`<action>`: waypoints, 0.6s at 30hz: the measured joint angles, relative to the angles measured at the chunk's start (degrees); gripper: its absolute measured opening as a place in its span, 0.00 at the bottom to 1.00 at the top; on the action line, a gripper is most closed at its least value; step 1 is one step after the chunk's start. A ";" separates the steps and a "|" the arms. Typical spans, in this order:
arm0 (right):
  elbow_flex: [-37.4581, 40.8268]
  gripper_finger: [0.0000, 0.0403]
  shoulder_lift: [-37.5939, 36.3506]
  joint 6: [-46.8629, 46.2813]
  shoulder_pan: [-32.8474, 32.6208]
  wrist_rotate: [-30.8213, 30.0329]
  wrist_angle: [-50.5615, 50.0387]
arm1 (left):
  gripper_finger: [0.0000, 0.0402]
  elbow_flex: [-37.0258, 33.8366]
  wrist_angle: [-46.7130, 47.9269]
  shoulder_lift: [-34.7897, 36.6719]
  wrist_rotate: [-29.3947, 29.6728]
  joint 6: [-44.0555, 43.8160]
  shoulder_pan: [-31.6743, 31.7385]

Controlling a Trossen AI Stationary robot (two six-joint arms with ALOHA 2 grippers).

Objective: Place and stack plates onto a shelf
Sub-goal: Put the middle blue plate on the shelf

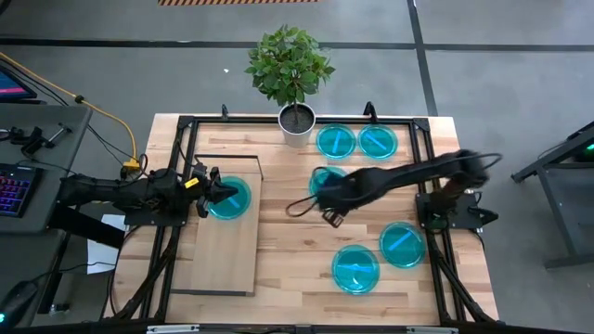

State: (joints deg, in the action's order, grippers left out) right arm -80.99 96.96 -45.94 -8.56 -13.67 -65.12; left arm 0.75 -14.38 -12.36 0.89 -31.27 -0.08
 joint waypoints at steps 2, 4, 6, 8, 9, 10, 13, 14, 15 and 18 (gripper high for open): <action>7.86 0.32 -6.51 -4.89 -0.05 1.96 8.92 | 0.00 0.00 0.01 0.00 0.00 -0.02 0.00; 14.71 0.32 -12.49 -9.16 -0.12 2.19 17.35 | 0.00 0.00 0.00 0.00 0.07 -0.02 0.00; 20.42 0.32 -17.86 -12.34 -0.55 1.33 25.29 | 0.00 0.00 -0.03 0.00 1.58 -0.50 -0.02; 25.10 0.32 -22.40 -13.89 -1.23 -0.89 30.72 | 0.00 -0.02 -1.09 0.00 4.32 -3.36 0.00; 27.11 0.32 -24.42 -14.16 -1.66 -1.87 32.88 | 0.00 -0.04 -2.43 0.00 6.24 -4.74 -0.02; 28.80 0.32 -26.23 -14.22 -2.07 -2.84 34.49 | 0.00 -0.04 -4.26 -0.02 7.87 -5.72 0.00; 32.65 0.32 -30.95 -14.04 -3.00 -5.55 36.66 | 0.00 0.83 -9.26 -0.79 10.13 -5.74 0.00; 33.57 0.32 -32.21 -13.98 -3.22 -6.38 36.76 | 0.00 1.81 -9.66 -1.32 11.09 -5.70 0.00; 34.31 0.32 -33.28 -13.36 -3.39 -7.27 36.86 | 0.00 3.25 -9.74 -2.21 12.17 -5.66 0.00; 35.11 0.32 -35.95 -9.60 -3.56 -8.40 37.14 | 0.00 8.20 -8.77 -6.90 13.77 -4.23 0.00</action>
State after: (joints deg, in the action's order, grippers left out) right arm -45.88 61.01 -55.54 -12.12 -22.08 -27.98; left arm 8.95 -23.15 -19.26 14.65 -35.49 -0.08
